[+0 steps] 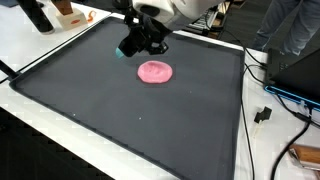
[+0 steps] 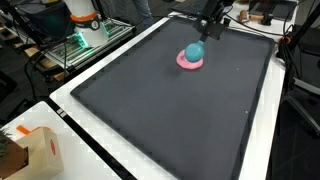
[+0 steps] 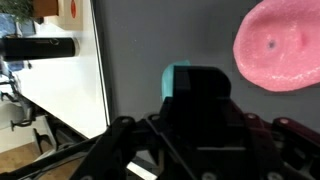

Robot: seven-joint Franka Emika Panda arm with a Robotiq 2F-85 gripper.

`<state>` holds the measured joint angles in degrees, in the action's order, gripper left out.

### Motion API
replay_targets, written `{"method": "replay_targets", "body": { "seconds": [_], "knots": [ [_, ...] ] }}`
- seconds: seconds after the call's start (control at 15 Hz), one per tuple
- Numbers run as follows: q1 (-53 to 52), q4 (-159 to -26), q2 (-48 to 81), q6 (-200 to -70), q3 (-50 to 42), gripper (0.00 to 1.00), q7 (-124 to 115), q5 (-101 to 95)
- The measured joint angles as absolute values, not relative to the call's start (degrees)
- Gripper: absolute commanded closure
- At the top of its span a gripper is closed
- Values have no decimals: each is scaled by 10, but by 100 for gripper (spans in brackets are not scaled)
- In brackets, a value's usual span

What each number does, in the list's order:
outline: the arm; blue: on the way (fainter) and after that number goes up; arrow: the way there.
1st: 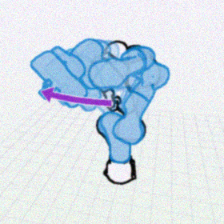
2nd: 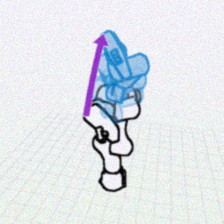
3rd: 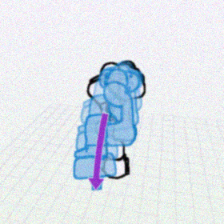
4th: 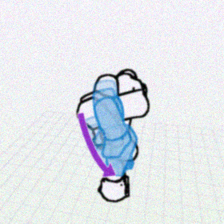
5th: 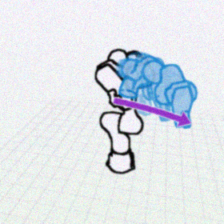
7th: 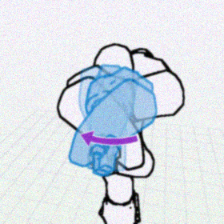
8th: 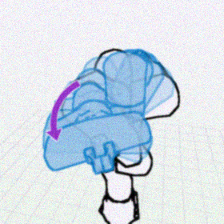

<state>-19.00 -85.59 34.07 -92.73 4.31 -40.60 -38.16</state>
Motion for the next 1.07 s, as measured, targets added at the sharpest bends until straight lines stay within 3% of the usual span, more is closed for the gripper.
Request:
{"method": "replay_targets", "body": {
  "seconds": [1.07],
  "knots": [
    [-74,-937,257,-1068,51,75,-23,-41]
  ]
}}
